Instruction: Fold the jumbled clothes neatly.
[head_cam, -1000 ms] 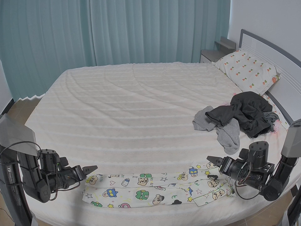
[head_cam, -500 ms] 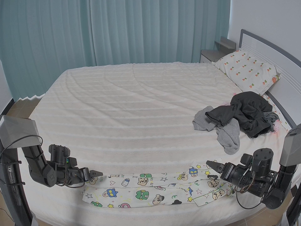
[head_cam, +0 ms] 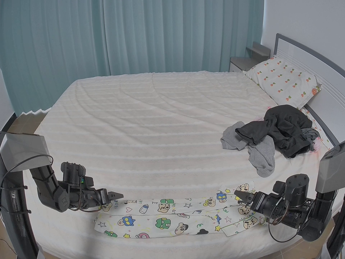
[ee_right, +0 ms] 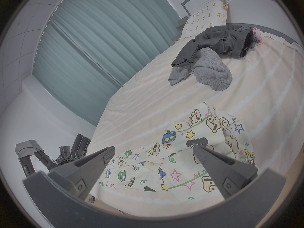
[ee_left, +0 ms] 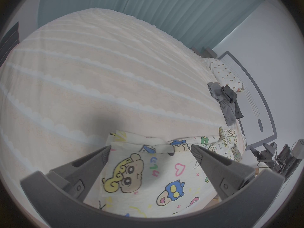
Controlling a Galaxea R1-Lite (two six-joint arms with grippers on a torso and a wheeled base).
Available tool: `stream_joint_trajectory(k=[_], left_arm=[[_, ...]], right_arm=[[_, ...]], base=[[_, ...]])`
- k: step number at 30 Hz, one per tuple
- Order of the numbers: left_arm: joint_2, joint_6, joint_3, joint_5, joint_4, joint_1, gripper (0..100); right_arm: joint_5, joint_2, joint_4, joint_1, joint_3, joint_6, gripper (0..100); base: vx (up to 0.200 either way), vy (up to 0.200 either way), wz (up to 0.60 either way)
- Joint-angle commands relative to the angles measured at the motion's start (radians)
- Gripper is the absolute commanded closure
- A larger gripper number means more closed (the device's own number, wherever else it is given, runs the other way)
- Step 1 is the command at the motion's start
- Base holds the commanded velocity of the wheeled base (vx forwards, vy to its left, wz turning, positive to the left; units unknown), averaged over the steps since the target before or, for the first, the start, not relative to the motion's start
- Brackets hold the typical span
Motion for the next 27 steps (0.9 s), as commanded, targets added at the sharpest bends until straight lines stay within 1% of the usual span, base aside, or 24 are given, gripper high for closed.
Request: stream_joint_trajectory(k=[1,2,3,12,16,20,27], left_arm=[[0.010,-0.001,-0.009,0.001,0.001,-0.005,0],[0.012,-0.001,-0.009,0.001,0.001,-0.005,0],[0.012,-0.003,-0.009,0.001,-0.001,-0.005,100],[0.003,0.000,-0.001,0.003,-0.002,0.009,100],[-0.011,0.000,-0.012,0.003,-0.002,0.009,100],[-0.036,-0.006,-0.051,0.003,0.001,0.010,100],[-0.083,-0.067,-0.090,0.001,-0.010,0.013,100]], right_arm=[[0.000,0.006,-0.007,0.001,0.000,0.001,0],[0.000,0.006,-0.009,0.001,0.000,0.001,0],[0.000,0.006,-0.009,0.001,0.000,0.001,0],[0.001,0.010,-0.007,-0.002,-0.002,0.005,0],[-0.002,0.029,-0.009,-0.002,-0.002,0.001,0],[0.000,0.030,-0.009,-0.002,-0.002,0.005,0],[0.000,0.033,-0.009,-0.002,-0.005,0.005,0]], base=[[0.000,0.000,0.00],[0.000,0.000,0.00],[0.000,0.000,0.00],[0.000,0.000,0.00],[0.000,0.000,0.00],[0.000,0.000,0.00],[0.000,0.000,0.00]])
